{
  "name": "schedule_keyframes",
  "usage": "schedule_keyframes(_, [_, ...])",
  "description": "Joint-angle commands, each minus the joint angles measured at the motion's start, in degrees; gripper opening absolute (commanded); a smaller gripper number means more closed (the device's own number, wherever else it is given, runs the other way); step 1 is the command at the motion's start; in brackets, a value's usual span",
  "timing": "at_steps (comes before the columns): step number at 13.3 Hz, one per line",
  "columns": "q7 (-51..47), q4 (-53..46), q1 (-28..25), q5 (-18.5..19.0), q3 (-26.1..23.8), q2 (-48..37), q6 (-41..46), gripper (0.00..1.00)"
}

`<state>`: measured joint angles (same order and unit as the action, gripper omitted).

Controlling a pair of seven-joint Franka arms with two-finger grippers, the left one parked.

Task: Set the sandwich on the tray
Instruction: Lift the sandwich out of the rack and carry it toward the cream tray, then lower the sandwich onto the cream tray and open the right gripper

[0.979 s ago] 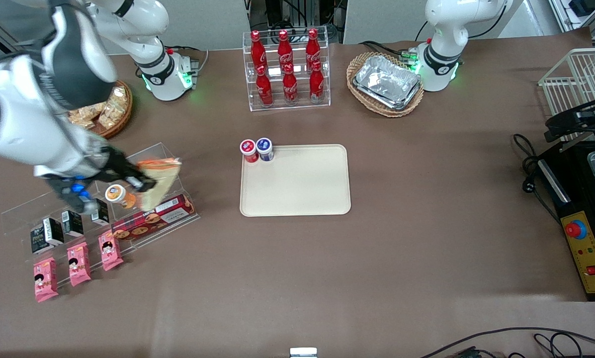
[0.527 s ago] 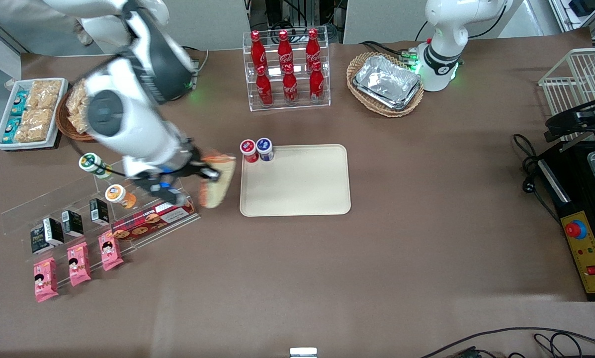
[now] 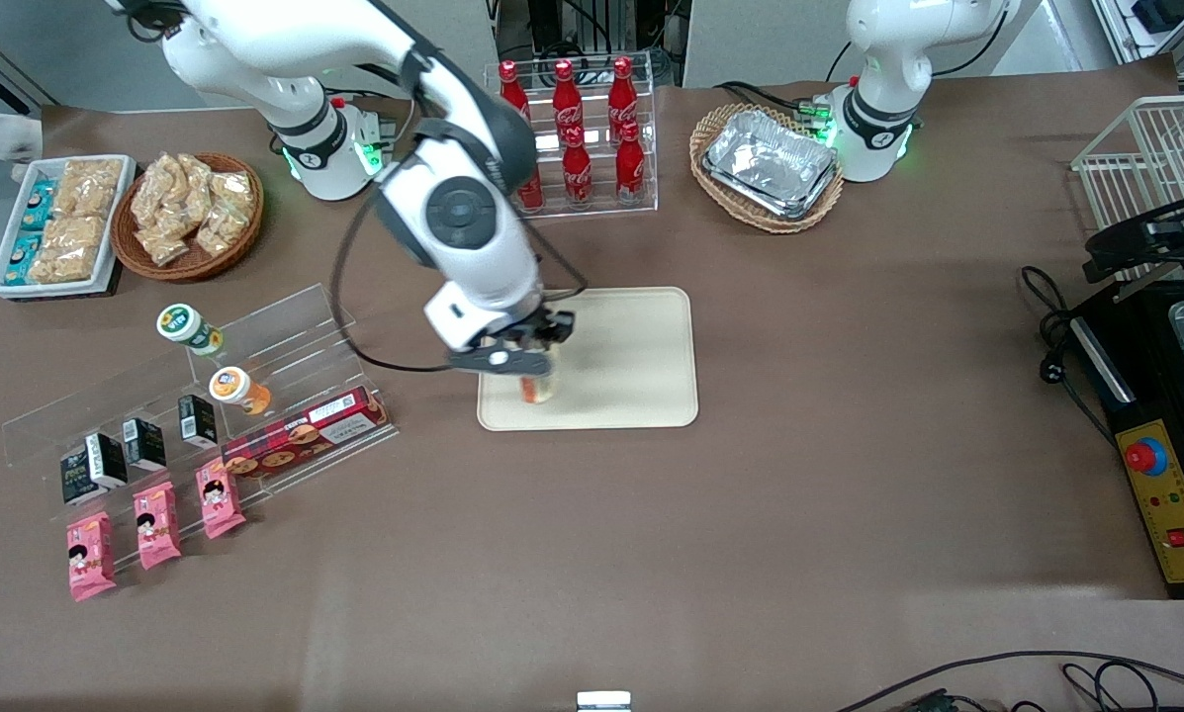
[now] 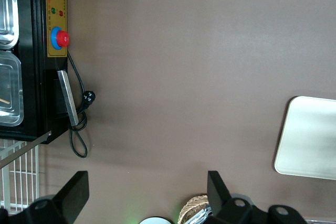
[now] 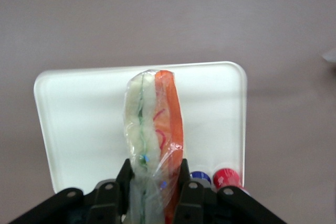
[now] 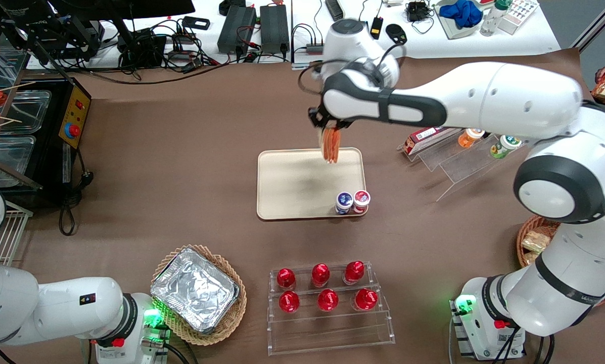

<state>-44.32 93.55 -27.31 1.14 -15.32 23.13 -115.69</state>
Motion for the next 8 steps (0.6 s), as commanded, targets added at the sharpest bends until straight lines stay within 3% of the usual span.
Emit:
schedule_keyframes(1, [21.8, -3.0, -3.4, 3.2, 0.3, 4.1, -2.0, 0.38])
schedule_keyframes(5, [46.6, -2.9, -3.5, 5.6, 0.5, 7.8, -7.3, 0.38])
schedule_keyframes(8, [53.2, -2.8, -3.5, 12.8, 0.4, 11.7, -11.6, 0.38])
